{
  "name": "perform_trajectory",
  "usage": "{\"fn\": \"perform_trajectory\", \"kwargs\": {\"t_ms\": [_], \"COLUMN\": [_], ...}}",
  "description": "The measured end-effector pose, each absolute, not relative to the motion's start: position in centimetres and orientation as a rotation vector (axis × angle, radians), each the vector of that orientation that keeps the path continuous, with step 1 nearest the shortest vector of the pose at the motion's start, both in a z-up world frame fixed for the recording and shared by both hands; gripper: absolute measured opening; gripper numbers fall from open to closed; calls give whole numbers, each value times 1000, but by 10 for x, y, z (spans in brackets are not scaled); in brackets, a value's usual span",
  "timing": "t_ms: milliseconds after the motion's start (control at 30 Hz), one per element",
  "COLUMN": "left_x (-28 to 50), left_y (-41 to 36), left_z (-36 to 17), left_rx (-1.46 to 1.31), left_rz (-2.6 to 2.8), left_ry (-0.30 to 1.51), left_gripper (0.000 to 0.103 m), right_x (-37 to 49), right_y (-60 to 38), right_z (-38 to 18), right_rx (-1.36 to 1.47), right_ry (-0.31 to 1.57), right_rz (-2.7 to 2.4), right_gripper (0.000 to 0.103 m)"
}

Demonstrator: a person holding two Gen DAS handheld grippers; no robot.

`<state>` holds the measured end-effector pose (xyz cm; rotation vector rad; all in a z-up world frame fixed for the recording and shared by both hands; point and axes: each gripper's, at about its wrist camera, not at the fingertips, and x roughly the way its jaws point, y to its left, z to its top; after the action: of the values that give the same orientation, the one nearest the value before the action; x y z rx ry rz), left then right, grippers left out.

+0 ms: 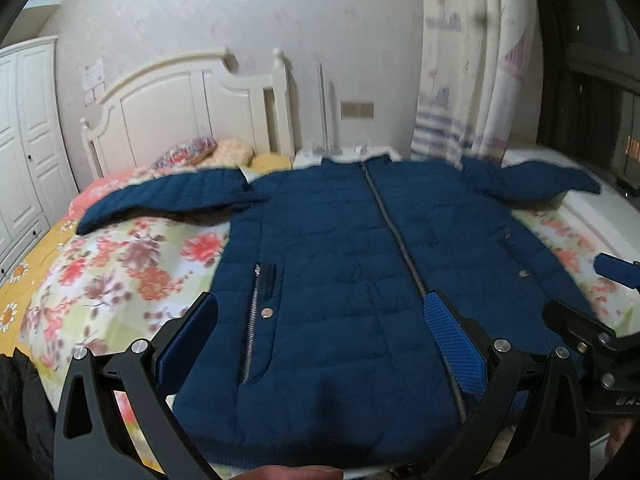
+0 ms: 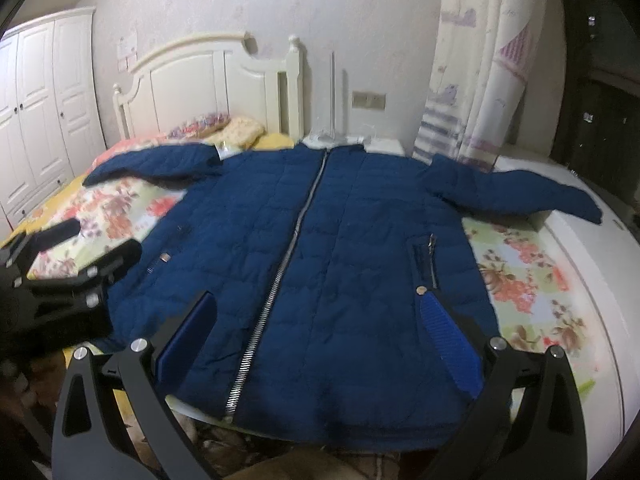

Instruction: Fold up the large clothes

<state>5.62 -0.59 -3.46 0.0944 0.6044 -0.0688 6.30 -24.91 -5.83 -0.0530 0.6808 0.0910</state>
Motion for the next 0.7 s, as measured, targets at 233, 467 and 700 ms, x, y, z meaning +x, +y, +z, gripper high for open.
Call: {"fn": "perform_trajectory", "kwargs": {"t_ms": [233,467,700], "left_x": [196,290,302], "left_y": [-17,1,29], "left_z": [-81,-115,-136], "left_rx": [204,166,36], "left_rz": [-69,7,-43], "left_ry": [799,905,948], "left_gripper": [99,99,99], "right_x": [172,266,341], "right_y": [-361,-494,-567], "right_z": [-97,-114,-123], "right_rx": [183,474,563], "right_ry": [819,779,751], "right_rz": [-72,-261,-414], "right_gripper": [101,101,101]}}
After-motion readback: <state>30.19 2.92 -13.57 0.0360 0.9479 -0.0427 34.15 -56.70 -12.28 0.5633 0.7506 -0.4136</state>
